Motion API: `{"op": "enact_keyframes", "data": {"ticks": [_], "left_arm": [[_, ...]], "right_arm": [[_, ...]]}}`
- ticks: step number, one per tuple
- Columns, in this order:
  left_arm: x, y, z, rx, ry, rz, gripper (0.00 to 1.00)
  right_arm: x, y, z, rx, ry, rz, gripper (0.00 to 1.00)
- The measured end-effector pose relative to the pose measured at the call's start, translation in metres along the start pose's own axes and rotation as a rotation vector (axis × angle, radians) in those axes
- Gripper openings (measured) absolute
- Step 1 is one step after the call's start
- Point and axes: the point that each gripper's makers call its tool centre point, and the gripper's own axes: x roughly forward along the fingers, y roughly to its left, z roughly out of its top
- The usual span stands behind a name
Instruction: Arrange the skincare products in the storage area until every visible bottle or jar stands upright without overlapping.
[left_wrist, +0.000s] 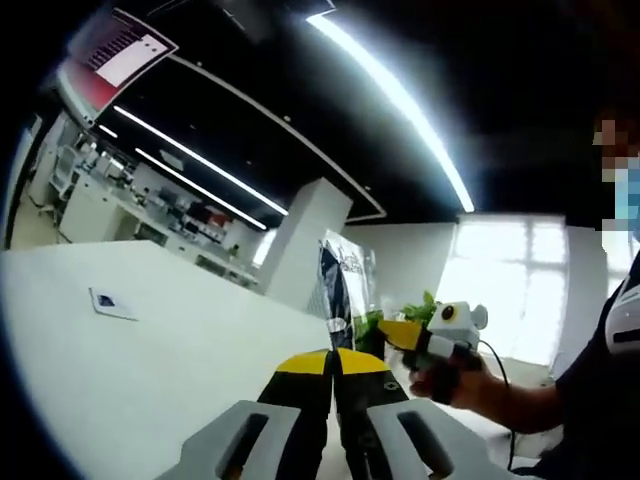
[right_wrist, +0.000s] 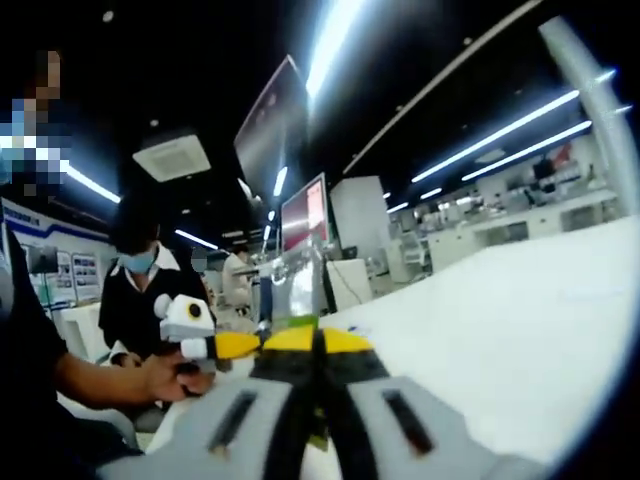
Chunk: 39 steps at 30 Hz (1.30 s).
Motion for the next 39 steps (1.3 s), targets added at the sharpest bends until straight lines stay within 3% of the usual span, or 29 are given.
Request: {"op": "enact_keyframes", "data": {"ticks": [16, 30, 39], "left_arm": [[0.031, -0.025, -0.020, -0.006, 0.042, -0.047, 0.00], [0.050, -0.046, -0.030, -0.014, 0.061, -0.079, 0.00], [0.069, -0.063, -0.037, -0.053, 0.076, -0.114, 0.00]], "right_arm": [[-0.043, -0.022, 0.002, 0.025, -0.034, -0.068, 0.00], [-0.066, -0.033, 0.005, 0.023, -0.048, -0.110, 0.00], [-0.087, -0.043, 0.016, 0.009, -0.060, -0.150, 0.00]]}}
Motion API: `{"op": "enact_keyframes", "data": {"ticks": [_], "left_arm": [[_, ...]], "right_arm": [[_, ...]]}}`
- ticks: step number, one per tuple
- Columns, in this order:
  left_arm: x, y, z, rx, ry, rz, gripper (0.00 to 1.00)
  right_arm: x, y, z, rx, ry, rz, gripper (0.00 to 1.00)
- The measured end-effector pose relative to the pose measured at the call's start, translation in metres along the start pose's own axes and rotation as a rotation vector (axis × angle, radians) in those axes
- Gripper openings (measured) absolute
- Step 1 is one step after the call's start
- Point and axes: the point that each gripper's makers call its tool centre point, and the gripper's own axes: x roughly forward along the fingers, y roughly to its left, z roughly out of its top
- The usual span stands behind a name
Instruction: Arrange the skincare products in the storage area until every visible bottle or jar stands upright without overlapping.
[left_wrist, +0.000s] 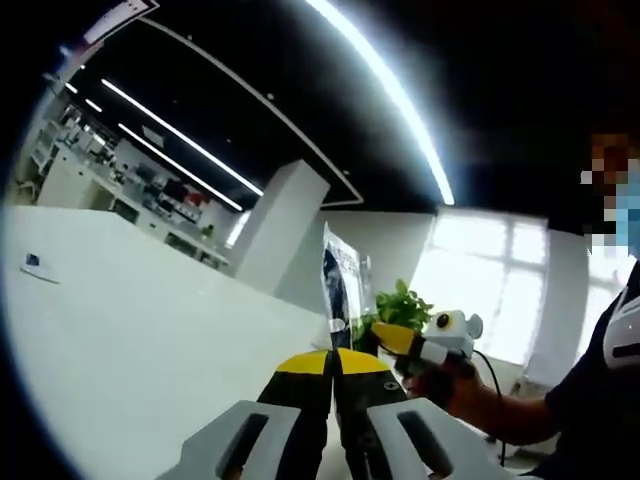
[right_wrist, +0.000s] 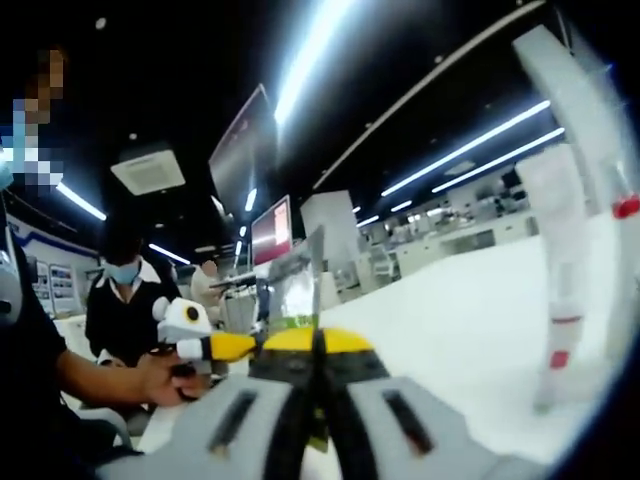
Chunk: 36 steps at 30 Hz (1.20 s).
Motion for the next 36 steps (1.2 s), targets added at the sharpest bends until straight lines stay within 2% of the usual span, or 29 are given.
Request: {"op": "enact_keyframes", "data": {"ticks": [23, 36], "left_arm": [[0.053, -0.004, -0.017, -0.025, 0.087, -0.004, 0.00], [0.073, -0.003, -0.026, -0.026, 0.125, -0.002, 0.00]], "right_arm": [[-0.037, -0.039, -0.001, 0.069, -0.013, -0.110, 0.00], [-0.047, -0.062, -0.010, 0.096, 0.018, -0.176, 0.00]]}}
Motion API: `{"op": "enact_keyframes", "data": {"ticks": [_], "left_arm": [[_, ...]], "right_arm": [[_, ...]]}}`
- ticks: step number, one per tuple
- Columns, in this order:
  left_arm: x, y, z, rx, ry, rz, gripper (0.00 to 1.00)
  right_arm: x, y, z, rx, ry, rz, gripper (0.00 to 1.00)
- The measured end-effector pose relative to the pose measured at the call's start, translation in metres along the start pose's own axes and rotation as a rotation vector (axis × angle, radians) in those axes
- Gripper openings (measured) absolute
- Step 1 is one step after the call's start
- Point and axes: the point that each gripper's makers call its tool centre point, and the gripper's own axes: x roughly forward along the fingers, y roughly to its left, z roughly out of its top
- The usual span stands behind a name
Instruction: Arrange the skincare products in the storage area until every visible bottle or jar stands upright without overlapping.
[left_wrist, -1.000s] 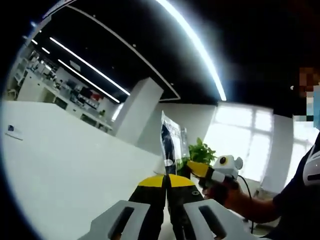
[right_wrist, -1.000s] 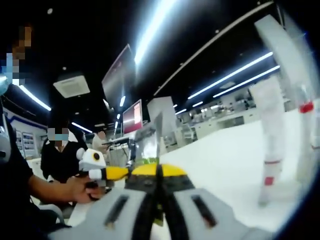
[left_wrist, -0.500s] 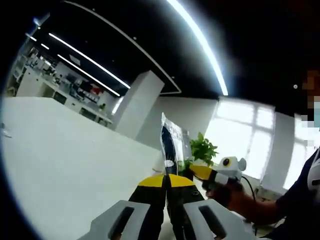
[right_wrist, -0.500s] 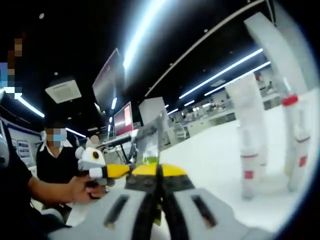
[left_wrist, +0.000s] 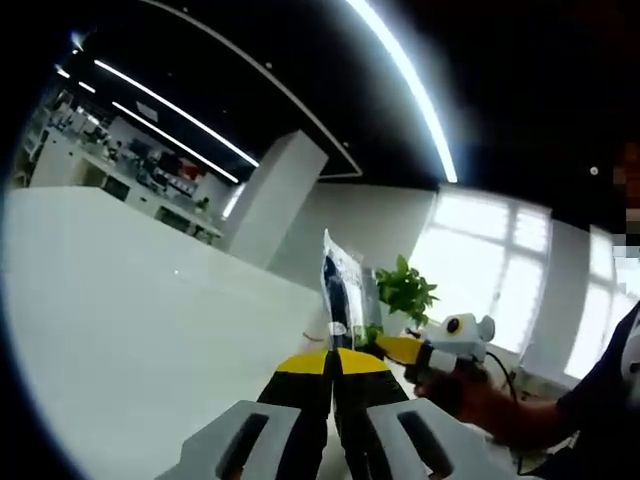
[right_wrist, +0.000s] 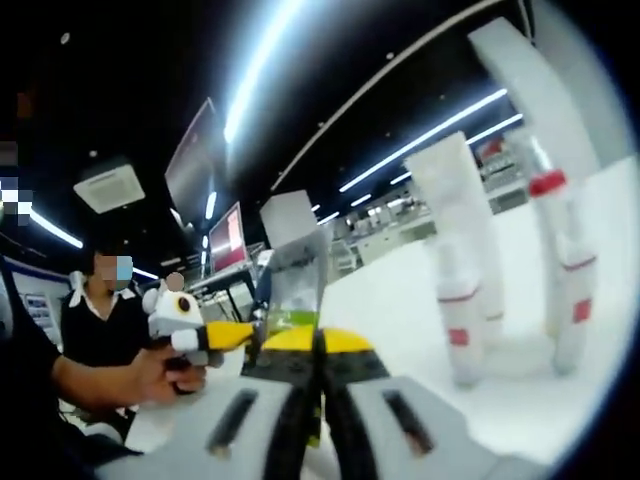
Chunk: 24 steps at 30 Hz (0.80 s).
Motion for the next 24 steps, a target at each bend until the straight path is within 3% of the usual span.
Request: {"op": "enact_keyframes", "data": {"ticks": [12, 24], "left_arm": [[0.019, 0.018, -0.007, -0.008, 0.040, 0.020, 0.00], [0.031, 0.031, -0.013, 0.013, 0.071, 0.050, 0.00]], "right_arm": [[0.004, -0.017, -0.011, 0.034, 0.022, -0.059, 0.00], [0.008, -0.028, -0.021, 0.008, 0.067, -0.107, 0.00]]}}
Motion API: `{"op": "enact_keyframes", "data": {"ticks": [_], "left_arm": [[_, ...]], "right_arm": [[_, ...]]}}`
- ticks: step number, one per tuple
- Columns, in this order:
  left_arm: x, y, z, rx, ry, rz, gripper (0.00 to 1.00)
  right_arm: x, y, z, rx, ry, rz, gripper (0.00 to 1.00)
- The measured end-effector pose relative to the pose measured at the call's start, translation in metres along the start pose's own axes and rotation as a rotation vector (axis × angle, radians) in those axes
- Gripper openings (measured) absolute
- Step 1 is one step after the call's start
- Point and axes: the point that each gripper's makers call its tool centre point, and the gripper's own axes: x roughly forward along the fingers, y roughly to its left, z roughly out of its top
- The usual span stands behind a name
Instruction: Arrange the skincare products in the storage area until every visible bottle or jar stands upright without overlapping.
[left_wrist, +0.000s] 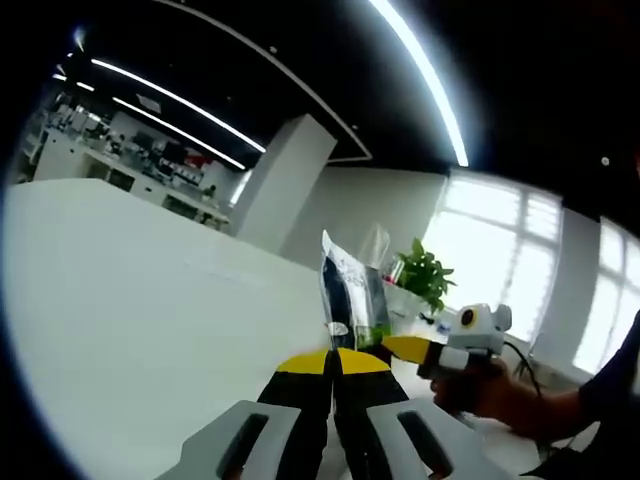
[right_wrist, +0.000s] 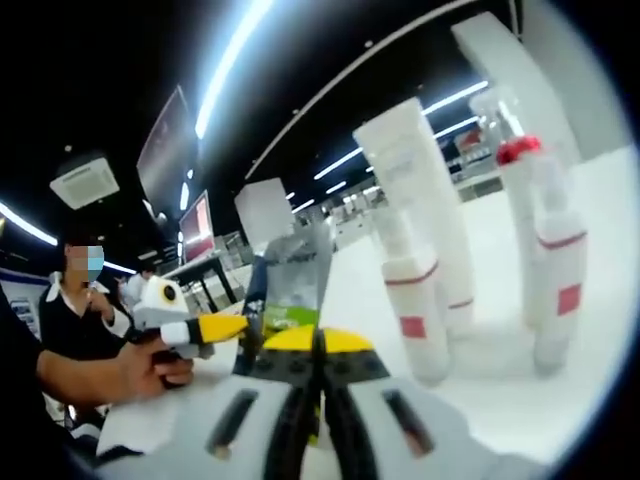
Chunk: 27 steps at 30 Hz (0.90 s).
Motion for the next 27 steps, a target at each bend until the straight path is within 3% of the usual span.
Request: {"op": "enact_keyframes", "data": {"ticks": [12, 19, 27], "left_arm": [[0.010, 0.017, -0.004, 0.056, 0.050, 0.066, 0.00], [0.016, 0.029, -0.010, 0.131, 0.102, 0.114, 0.00], [0.019, 0.040, -0.011, 0.180, 0.135, 0.141, 0.00]], "right_arm": [[0.005, -0.005, -0.010, -0.081, 0.057, -0.042, 0.00], [0.008, -0.007, -0.019, -0.213, 0.110, -0.084, 0.00], [0.009, -0.026, -0.022, -0.327, 0.157, -0.119, 0.00]]}}
